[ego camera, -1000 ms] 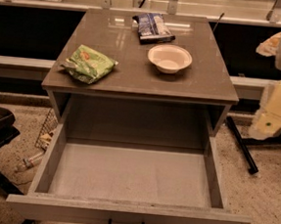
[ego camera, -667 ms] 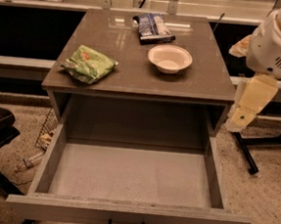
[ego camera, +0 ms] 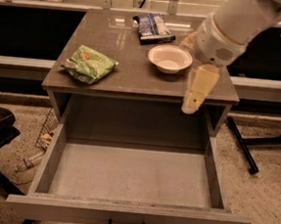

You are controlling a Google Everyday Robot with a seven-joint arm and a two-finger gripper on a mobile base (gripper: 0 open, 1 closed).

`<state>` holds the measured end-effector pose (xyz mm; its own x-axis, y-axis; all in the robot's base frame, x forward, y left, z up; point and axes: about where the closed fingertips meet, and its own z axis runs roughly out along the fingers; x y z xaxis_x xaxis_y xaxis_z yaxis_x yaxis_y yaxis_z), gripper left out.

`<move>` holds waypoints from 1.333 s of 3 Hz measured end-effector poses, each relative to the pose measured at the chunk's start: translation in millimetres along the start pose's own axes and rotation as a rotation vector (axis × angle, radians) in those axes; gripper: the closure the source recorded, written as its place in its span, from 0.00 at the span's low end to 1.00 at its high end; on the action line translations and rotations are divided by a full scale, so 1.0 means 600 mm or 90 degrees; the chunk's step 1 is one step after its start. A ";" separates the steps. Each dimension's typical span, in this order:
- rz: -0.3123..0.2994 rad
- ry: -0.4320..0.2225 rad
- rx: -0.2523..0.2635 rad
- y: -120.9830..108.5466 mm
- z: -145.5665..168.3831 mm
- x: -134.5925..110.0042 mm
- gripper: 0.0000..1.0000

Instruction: Place green jalapeno chip bag into top drawer

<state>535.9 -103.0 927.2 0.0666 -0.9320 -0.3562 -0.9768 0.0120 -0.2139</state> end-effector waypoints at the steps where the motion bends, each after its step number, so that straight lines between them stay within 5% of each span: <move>1: -0.054 -0.035 -0.009 -0.048 0.060 -0.053 0.00; 2: -0.099 -0.058 0.000 -0.106 0.108 -0.114 0.00; 3: -0.099 -0.058 0.000 -0.106 0.108 -0.114 0.00; 4: -0.140 -0.075 -0.012 -0.131 0.135 -0.145 0.00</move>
Offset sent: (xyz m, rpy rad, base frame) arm 0.1077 0.1227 -0.0226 0.0706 -0.1061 0.2146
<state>623.2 6.7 901.3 0.2997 -0.8628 -0.4072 -0.9400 -0.1941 -0.2806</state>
